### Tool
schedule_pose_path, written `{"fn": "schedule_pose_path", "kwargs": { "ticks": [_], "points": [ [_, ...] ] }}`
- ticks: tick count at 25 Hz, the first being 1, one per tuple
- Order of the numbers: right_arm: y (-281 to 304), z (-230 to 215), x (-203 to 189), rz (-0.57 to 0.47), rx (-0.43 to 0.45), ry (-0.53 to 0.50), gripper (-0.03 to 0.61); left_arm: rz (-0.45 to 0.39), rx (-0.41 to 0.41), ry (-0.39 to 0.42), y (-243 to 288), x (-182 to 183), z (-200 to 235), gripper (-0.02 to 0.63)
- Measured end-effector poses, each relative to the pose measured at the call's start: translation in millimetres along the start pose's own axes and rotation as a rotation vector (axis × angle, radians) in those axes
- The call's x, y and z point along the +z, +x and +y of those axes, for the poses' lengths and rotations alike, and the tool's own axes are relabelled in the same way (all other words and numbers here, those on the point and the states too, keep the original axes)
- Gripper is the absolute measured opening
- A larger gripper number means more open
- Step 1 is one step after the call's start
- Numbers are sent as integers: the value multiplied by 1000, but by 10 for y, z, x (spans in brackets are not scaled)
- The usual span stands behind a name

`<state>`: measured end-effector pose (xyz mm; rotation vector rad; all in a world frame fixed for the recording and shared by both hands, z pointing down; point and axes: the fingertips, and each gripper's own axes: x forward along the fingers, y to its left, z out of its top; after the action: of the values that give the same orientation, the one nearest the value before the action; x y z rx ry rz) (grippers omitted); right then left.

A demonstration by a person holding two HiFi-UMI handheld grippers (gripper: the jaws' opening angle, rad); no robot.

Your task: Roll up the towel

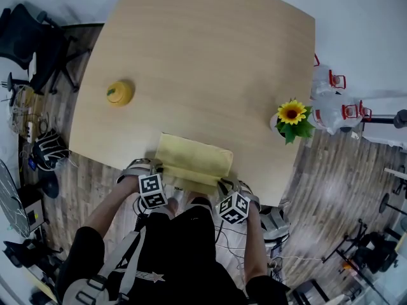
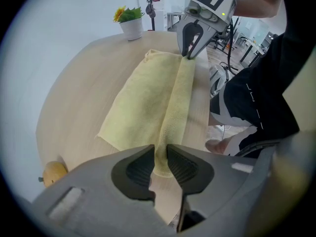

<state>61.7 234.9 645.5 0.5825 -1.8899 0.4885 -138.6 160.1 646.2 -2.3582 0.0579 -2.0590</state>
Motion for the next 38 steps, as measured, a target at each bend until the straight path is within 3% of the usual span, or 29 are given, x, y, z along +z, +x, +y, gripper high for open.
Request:
{"fn": "schedule_pose_path", "kwargs": {
  "ticks": [3, 13, 28, 38],
  "points": [
    [-45, -19, 32, -20, -24, -1, 107, -7, 36, -14, -39, -5, 65, 125],
    [-236, 58, 123, -54, -67, -20, 120, -47, 99, -25, -276, 36, 69, 135],
    [-116, 328, 45, -42, -32, -16, 118, -43, 47, -3, -155, -3, -235, 135],
    [14, 282, -18, -27, -49, -9, 110, -27, 44, -2, -10, -30, -183, 97]
  ]
}}
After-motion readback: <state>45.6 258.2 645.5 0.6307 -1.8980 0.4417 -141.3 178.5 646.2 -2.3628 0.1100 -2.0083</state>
